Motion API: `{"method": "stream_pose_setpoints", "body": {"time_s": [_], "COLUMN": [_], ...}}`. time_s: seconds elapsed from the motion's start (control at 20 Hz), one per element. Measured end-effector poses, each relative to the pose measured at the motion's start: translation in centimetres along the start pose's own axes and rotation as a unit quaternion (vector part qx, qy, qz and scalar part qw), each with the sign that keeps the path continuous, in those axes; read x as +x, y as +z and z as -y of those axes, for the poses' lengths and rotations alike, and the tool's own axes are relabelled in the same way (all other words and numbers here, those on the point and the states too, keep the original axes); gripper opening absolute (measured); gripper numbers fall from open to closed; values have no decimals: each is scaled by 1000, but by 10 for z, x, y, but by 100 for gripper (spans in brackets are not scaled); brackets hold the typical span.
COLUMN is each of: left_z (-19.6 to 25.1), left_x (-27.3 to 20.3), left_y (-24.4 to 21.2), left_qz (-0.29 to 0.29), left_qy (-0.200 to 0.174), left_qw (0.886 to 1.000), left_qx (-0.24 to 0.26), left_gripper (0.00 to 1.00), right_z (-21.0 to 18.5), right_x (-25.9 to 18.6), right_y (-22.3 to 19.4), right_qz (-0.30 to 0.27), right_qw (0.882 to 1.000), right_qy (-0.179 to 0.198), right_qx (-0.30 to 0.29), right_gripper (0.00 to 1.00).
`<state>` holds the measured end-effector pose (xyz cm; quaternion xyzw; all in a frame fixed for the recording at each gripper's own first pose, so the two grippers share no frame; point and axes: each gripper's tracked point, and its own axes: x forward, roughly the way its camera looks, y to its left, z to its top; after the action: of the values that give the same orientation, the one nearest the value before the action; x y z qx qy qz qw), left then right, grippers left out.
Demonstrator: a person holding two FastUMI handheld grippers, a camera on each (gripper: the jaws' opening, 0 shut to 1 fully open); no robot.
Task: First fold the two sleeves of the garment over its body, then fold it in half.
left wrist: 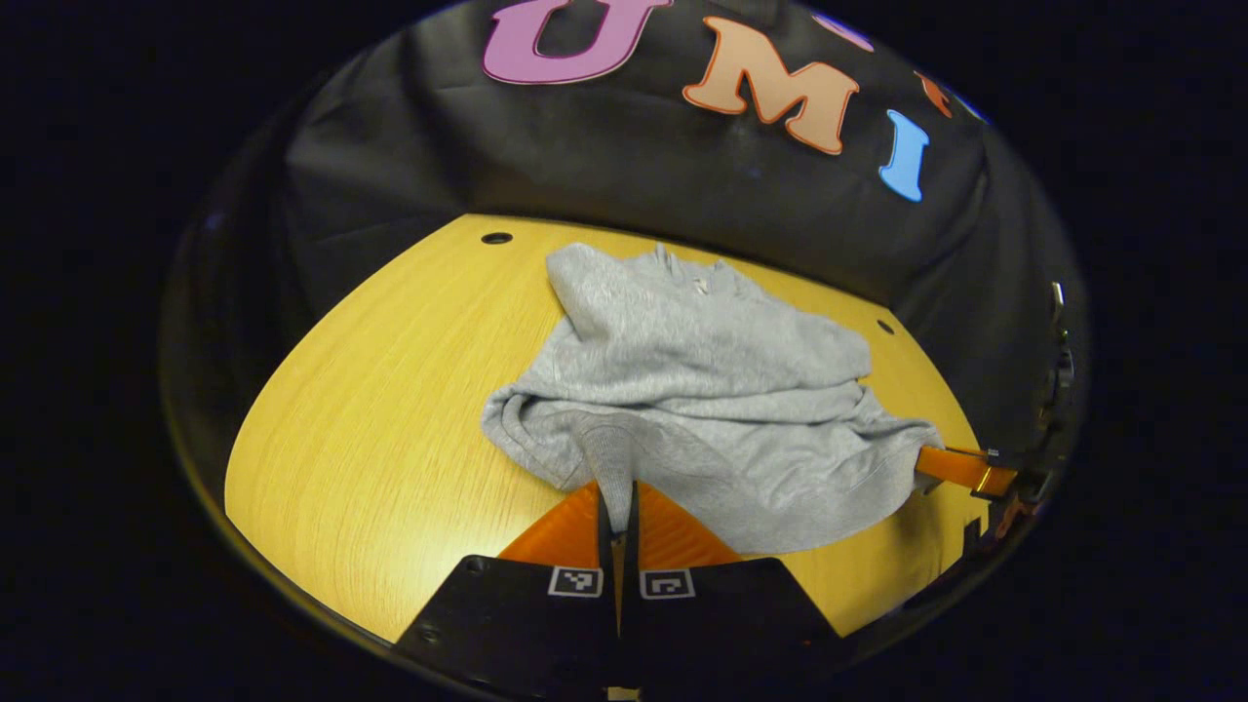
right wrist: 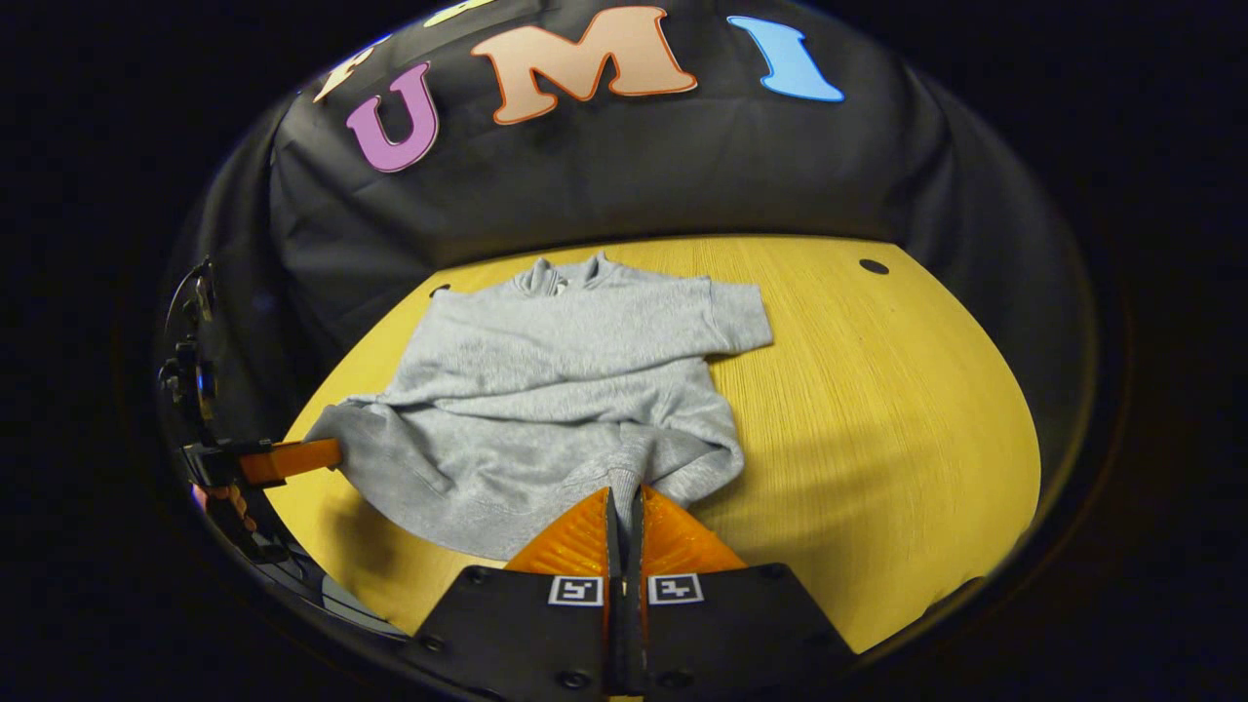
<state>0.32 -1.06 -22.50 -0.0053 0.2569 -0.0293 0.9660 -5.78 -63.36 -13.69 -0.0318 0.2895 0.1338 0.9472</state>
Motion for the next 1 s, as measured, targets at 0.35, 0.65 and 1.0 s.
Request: {"method": "stream_pose_setpoints", "body": {"time_s": [0.35,0.65,1.0], "left_z": [13,17,9], "left_x": [26,55,113], "left_y": [71,120,128], "left_qz": [60,89,58], "left_qy": [-9,-10,14], "left_qw": [998,996,998], "left_qx": [-2,-7,-4], "left_gripper": [0,0,0], "right_z": [3,7,18], "right_x": [32,61,119], "right_y": [68,110,112], "right_qz": [45,62,25], "right_qw": [999,998,999], "right_qy": [5,8,-5], "right_qx": [6,23,40], "right_gripper": [2,2,3]}}
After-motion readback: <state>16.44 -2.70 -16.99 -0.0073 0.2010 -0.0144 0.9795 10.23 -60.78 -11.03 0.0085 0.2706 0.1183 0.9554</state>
